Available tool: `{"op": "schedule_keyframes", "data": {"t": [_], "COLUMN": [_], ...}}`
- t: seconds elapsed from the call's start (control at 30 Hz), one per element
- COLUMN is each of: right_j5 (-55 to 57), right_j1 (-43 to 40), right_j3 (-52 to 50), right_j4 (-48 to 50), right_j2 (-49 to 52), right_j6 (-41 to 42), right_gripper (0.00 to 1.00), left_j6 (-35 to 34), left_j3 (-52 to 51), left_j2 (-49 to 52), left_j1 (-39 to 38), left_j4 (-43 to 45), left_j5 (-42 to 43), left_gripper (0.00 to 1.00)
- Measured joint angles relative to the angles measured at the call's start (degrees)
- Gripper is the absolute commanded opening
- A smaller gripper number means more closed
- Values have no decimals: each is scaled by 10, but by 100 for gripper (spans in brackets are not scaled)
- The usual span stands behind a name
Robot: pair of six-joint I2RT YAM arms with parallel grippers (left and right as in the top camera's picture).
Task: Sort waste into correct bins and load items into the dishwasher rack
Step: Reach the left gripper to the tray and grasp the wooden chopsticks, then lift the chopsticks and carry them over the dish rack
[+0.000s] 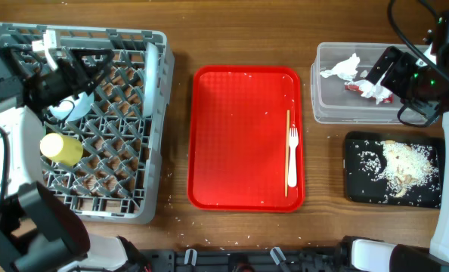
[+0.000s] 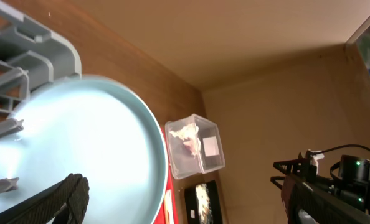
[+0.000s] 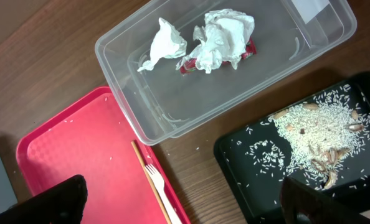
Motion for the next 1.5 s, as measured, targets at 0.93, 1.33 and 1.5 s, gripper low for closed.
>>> {"op": "schedule_keyframes", "data": {"t": [0.93, 1.33, 1.5], "right_j5": [0, 0, 0], "right_j1": [0, 0, 0], "right_j3": [0, 0, 0], "right_j4": [0, 0, 0], "right_j2": [0, 0, 0], "right_j6": [0, 0, 0], "right_gripper": [100, 100, 100], "left_j6": [-187, -193, -193], "left_j3": [1, 1, 2], "left_j2": [109, 221, 226], "left_j1": [-847, -847, -847], "left_j4": [47, 93, 97], "left_j5": [-878, -903, -910], "left_gripper": [70, 56, 51]}}
